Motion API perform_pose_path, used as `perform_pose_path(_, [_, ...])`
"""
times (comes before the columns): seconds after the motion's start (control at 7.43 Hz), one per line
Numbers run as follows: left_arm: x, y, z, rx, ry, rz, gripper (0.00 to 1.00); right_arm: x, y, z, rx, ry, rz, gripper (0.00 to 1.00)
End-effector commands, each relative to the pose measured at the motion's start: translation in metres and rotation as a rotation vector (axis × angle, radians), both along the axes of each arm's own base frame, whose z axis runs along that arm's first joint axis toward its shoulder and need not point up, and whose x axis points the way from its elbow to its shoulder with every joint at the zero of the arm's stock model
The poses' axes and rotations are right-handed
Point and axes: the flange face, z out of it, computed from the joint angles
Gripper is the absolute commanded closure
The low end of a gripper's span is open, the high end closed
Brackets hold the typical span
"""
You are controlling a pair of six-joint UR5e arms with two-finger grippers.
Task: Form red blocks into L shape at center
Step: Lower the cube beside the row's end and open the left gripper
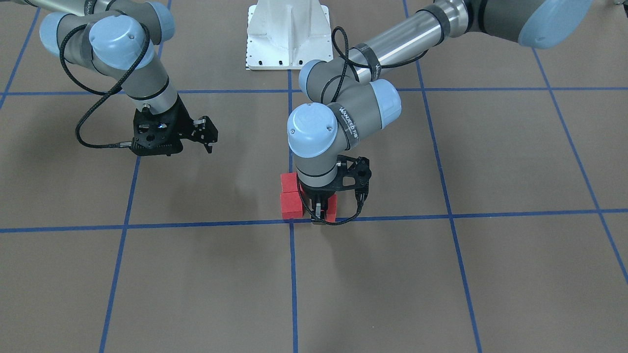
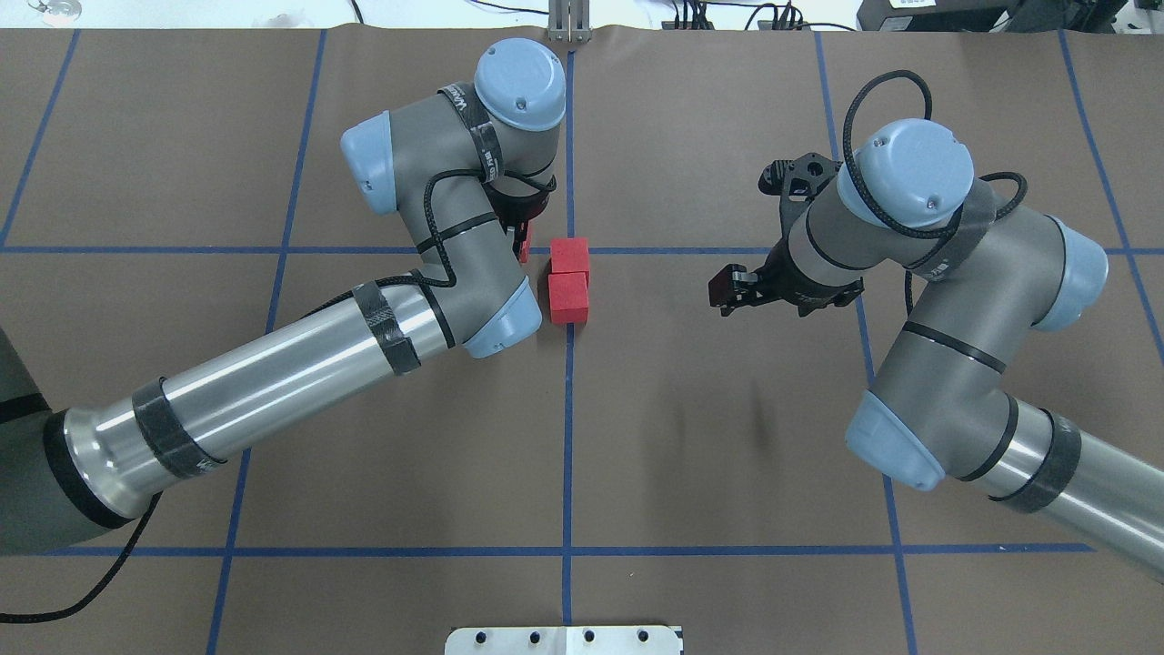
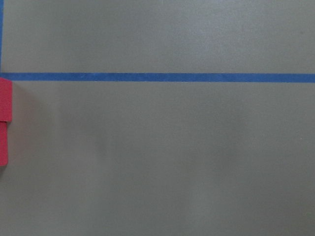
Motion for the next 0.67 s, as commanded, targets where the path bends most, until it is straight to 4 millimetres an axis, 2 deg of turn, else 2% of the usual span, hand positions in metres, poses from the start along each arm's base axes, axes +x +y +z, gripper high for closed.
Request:
perform_pose_path(0.0, [0.005,-0.001,0.001,-0.005,-0.001,-0.002,0.63,-0.001,0.001,0.000,0.000,0.000,-0.001,0.01])
perform_pose_path(0.27, [0.012,0.002,0.006,-0.010,-0.011,0.008,0.63,-0.001,0.001,0.000,0.000,0.000,-0.001,0.01])
perform_pose_path(0.54, [0.016,0.006,0.003,-0.008,-0.007,0.016,0.63,-0.001,0.001,-0.001,0.000,-0.001,-0.001,0.01])
